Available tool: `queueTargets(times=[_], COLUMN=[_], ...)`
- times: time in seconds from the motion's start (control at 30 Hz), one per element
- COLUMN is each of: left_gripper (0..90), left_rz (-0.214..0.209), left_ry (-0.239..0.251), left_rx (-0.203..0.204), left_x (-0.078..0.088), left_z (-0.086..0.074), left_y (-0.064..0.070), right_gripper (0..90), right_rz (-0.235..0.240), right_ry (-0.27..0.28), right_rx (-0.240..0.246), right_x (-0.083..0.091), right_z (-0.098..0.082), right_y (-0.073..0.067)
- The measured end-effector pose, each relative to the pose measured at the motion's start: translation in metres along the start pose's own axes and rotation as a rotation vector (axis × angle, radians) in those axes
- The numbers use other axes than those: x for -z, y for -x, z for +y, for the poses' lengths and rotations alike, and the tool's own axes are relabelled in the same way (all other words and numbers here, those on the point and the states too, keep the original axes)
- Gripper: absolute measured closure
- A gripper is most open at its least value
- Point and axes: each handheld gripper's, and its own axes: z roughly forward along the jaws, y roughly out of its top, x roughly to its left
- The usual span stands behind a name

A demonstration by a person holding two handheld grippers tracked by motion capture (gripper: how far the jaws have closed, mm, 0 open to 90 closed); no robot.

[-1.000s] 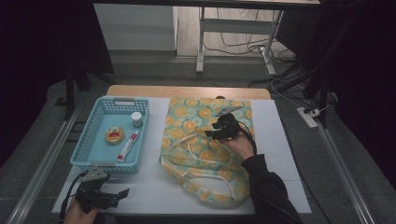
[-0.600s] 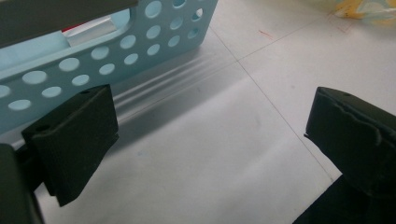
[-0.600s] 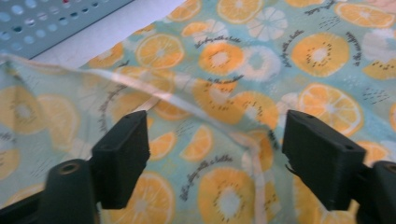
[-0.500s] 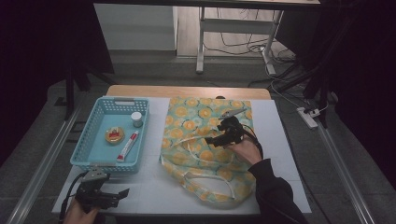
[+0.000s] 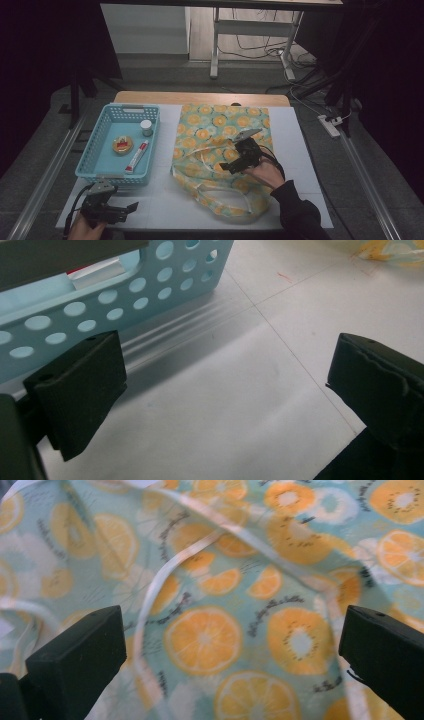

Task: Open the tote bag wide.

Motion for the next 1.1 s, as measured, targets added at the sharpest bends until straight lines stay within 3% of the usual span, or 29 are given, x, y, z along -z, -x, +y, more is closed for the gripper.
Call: queueTargets(times=[0.17, 0.57, 0.6, 0.8, 0.9, 0.97, 1.0, 1.03, 1.1], left_gripper=[2.6, 2.5, 2.5, 2.4, 2.5, 2.5, 2.5, 2.5, 2.5], left_rz=[0.0, 0.0, 0.001, -0.002, -0.003, -0.002, -0.002, -0.002, -0.001], left_ry=[0.001, 0.003, 0.003, 0.001, -0.001, -0.002, -0.002, -0.003, -0.002], left_rx=[-0.001, 0.006, 0.008, 0.016, 0.015, 0.015, 0.015, 0.015, 0.015], left_x=[0.0, 0.0, 0.0, 0.0, 0.0, 0.0, 0.0, 0.0, 0.0], left_z=[0.0, 0.0, 0.0, 0.0, 0.0, 0.0, 0.0, 0.0, 0.0], left_y=[0.0, -0.001, -0.001, -0.002, -0.002, -0.002, -0.001, -0.001, -0.001], right_gripper=[0.0, 0.0, 0.0, 0.2, 7.1, 21.3, 21.3, 31.3, 40.1], right_rz=[0.023, 0.037, 0.025, -0.012, -0.015, -0.011, -0.011, -0.007, -0.002], right_ry=[-0.006, -0.074, -0.093, -0.11, -0.098, -0.08, -0.08, -0.074, -0.072], right_rx=[0.026, 0.056, 0.078, 0.112, 0.11, 0.109, 0.109, 0.113, 0.123], right_x=[0.0, -0.018, -0.023, -0.031, -0.029, -0.027, -0.027, -0.025, -0.023], right_z=[-0.01, -0.031, -0.034, -0.038, -0.037, -0.037, -0.037, -0.036, -0.035], right_y=[-0.014, -0.026, -0.027, -0.029, -0.028, -0.027, -0.027, -0.027, -0.028])
